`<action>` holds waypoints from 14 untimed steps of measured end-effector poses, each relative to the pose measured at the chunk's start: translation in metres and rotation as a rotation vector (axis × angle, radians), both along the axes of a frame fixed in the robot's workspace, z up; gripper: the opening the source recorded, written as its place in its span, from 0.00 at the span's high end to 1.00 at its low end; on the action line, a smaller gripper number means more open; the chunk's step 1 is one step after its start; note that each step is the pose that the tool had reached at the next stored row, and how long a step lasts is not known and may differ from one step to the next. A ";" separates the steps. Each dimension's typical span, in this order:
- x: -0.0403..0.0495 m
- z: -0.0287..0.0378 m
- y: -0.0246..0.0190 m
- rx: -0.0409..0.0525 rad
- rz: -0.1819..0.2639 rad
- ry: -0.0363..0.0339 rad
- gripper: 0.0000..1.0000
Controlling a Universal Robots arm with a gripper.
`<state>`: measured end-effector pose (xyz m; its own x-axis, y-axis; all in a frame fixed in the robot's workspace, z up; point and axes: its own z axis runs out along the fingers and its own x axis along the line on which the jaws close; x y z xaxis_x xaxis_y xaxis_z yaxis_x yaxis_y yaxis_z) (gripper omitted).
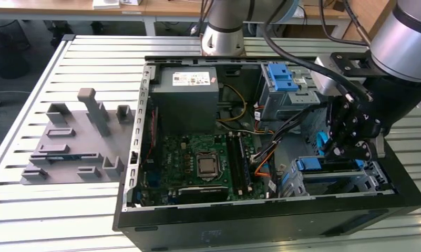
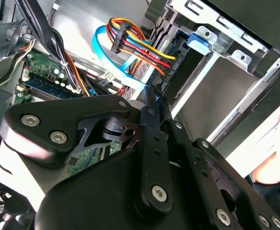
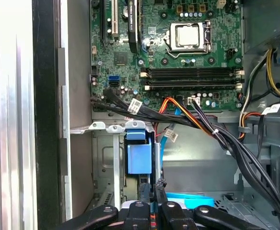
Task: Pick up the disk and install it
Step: 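Insert the second disk wire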
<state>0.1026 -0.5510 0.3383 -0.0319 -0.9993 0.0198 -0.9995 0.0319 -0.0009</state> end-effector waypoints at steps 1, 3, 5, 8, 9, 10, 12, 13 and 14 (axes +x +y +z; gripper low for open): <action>0.0003 -0.0002 0.0000 -0.0002 0.000 0.0001 0.84; 0.0010 -0.0008 -0.0002 0.0000 -0.003 0.0003 0.84; 0.0015 -0.0013 -0.0006 0.0001 -0.007 0.0005 0.84; 0.0019 -0.0018 -0.0009 -0.0001 -0.014 0.0006 0.84; 0.0020 -0.0018 -0.0009 -0.0002 -0.015 0.0008 0.84; 0.0021 -0.0020 -0.0010 -0.0002 -0.016 0.0011 0.84; 0.0024 -0.0022 -0.0010 -0.0002 -0.016 0.0024 0.84; 0.0026 -0.0023 -0.0010 -0.0002 -0.016 0.0036 0.84; 0.0028 -0.0024 -0.0010 -0.0002 -0.016 0.0050 0.84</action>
<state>0.1054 -0.5519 0.3359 -0.0475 -0.9987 0.0202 -0.9989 0.0476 0.0040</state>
